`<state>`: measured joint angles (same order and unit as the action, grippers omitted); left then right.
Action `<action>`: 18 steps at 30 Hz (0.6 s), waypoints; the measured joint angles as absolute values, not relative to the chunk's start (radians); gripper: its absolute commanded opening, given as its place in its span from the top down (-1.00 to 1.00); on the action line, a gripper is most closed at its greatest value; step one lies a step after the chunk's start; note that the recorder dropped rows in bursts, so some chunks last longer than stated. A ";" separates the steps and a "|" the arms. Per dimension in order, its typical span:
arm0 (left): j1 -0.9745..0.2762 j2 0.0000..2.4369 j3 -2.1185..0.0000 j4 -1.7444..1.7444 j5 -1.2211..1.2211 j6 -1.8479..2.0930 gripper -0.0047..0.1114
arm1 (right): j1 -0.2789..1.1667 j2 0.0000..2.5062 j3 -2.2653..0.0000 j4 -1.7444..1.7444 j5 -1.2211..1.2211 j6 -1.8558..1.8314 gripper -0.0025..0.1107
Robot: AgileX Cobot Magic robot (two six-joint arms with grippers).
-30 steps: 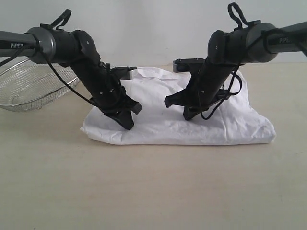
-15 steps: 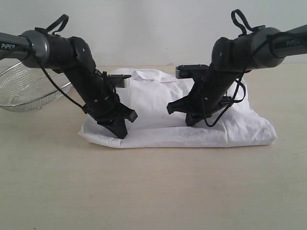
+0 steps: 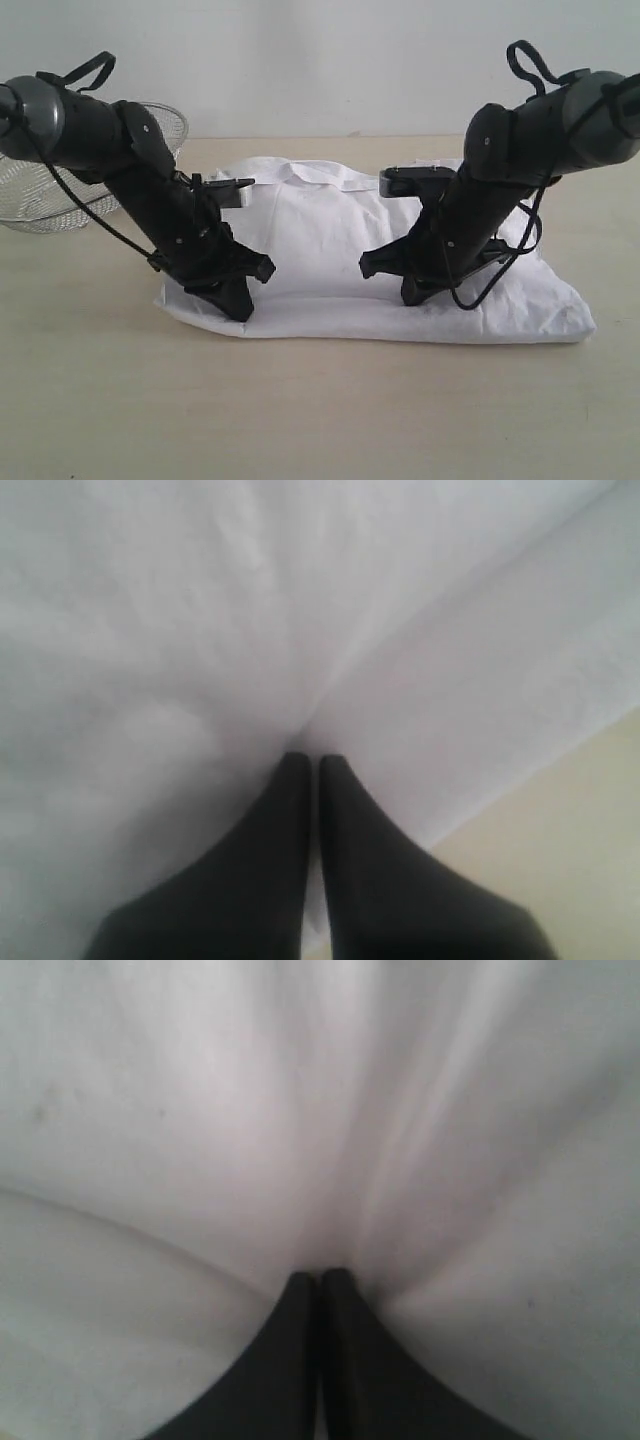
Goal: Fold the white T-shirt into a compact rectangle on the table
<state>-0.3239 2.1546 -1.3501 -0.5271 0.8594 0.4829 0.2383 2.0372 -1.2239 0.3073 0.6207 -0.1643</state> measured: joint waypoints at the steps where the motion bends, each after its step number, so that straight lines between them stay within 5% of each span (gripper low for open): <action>1: -0.324 2.143 -1.331 -0.540 0.849 0.490 0.84 | 0.245 2.024 -1.207 0.307 0.615 -0.164 0.96; 18: -0.353 1.687 -0.993 -0.597 0.754 0.546 0.84 | 0.359 1.630 -0.948 0.329 0.573 -0.156 0.96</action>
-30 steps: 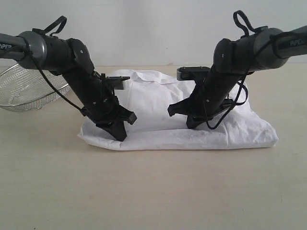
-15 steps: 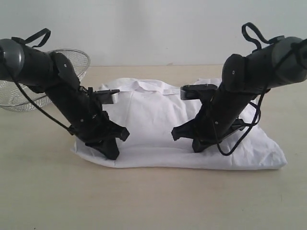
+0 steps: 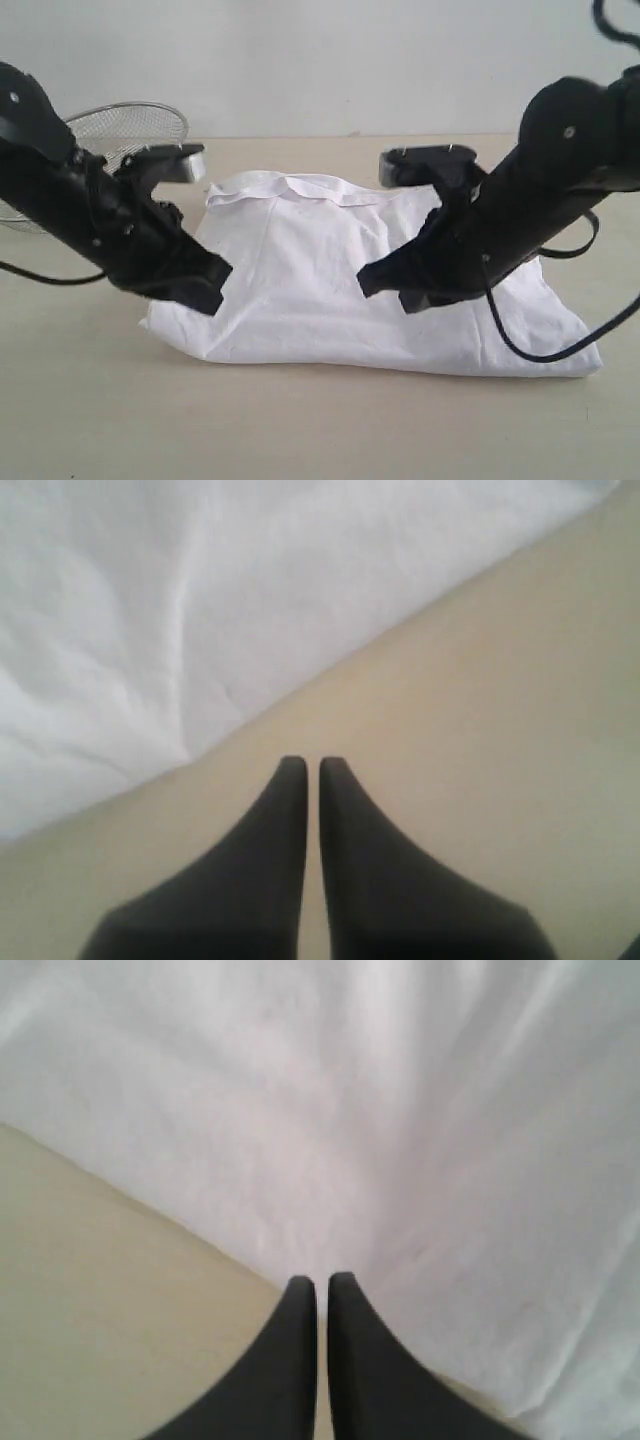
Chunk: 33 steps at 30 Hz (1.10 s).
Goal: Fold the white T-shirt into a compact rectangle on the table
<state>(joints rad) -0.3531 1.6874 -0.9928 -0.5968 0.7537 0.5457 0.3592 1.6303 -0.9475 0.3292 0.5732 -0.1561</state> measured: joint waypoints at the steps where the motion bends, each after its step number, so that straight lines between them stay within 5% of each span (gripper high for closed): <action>1: -0.353 1.669 -1.017 -0.581 0.727 0.535 0.84 | 0.359 1.585 -0.946 0.336 0.573 -0.156 0.96; 9: -0.337 1.846 -1.313 -0.370 0.780 0.445 0.84 | 0.359 1.339 -0.869 0.361 0.550 -0.156 0.96; 33: -0.317 2.268 -1.829 -0.012 0.742 0.284 0.84 | 0.359 1.319 -0.793 0.364 0.499 -0.182 0.96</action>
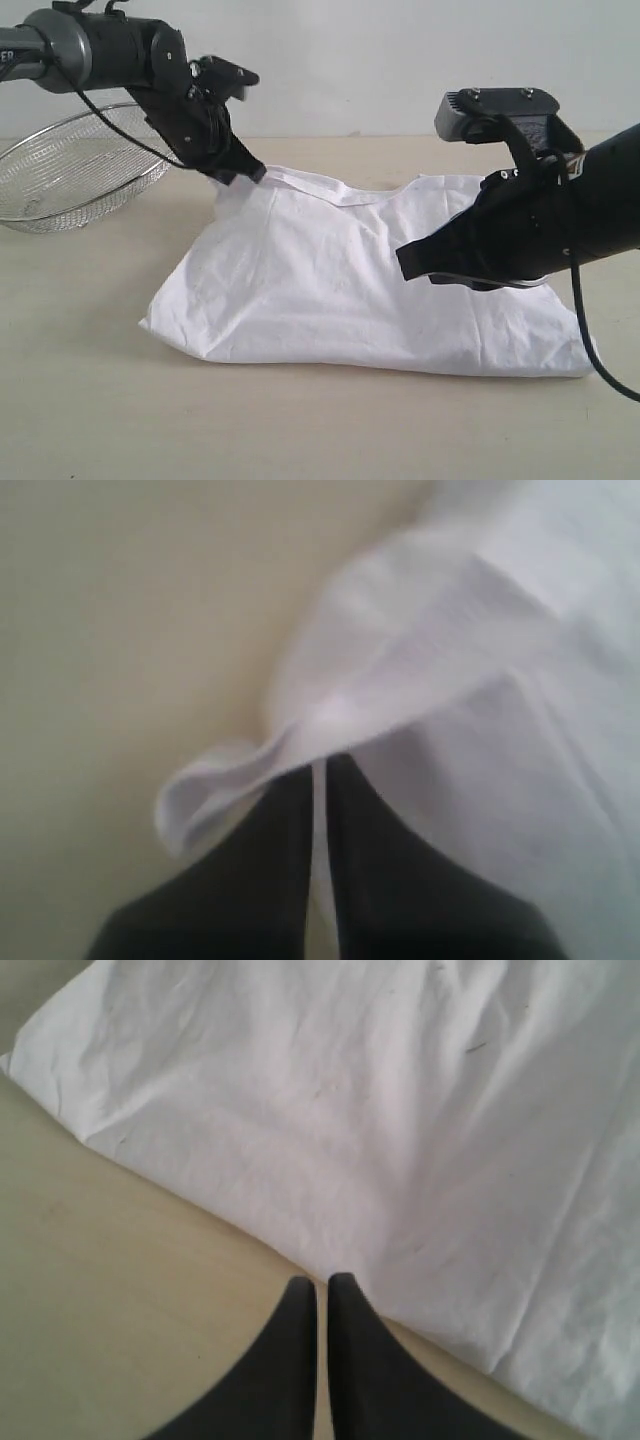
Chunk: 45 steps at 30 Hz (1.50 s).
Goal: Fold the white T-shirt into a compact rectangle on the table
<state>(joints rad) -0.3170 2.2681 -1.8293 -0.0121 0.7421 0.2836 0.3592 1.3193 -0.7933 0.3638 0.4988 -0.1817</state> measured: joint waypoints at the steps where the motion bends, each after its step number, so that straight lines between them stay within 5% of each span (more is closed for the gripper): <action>1: -0.311 2.279 -1.875 0.033 0.742 0.237 0.84 | 0.359 1.319 -0.793 0.364 0.499 -0.182 0.96; 11: -0.263 2.197 -2.130 -0.034 0.997 0.217 0.84 | 0.359 1.319 -0.793 0.364 0.480 -0.177 0.96; 23: -0.284 2.102 -1.862 -0.290 1.184 0.297 0.84 | 0.359 1.368 -0.830 0.355 0.426 -0.144 0.96; 36: -0.286 1.829 -1.313 -0.323 0.840 0.284 0.84 | 0.359 1.970 -1.539 0.452 0.603 -0.240 0.96; 45: -0.286 1.769 -1.163 -0.330 0.743 0.284 0.84 | 0.359 2.302 -1.950 0.510 0.783 -0.287 0.96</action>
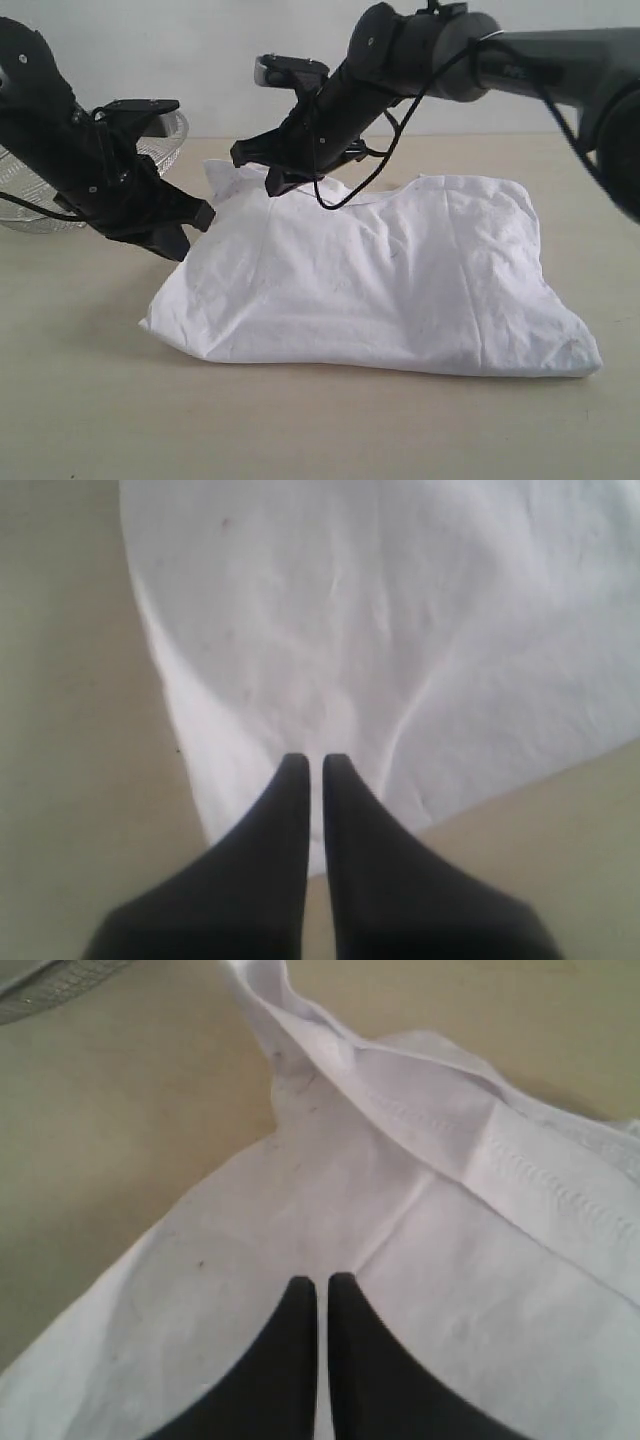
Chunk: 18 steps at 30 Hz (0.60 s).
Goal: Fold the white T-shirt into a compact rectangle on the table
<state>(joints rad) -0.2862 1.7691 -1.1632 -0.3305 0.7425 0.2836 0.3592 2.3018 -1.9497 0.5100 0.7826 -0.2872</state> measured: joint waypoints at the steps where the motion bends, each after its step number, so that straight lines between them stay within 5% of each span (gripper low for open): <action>1: -0.286 1.764 -1.160 -0.331 0.742 0.284 0.84 | 0.359 2.323 -1.970 0.510 0.793 -0.287 0.96; 18: -0.286 1.728 -1.155 -0.336 0.719 0.300 0.84 | 0.329 2.503 -2.049 0.533 0.813 -0.261 0.96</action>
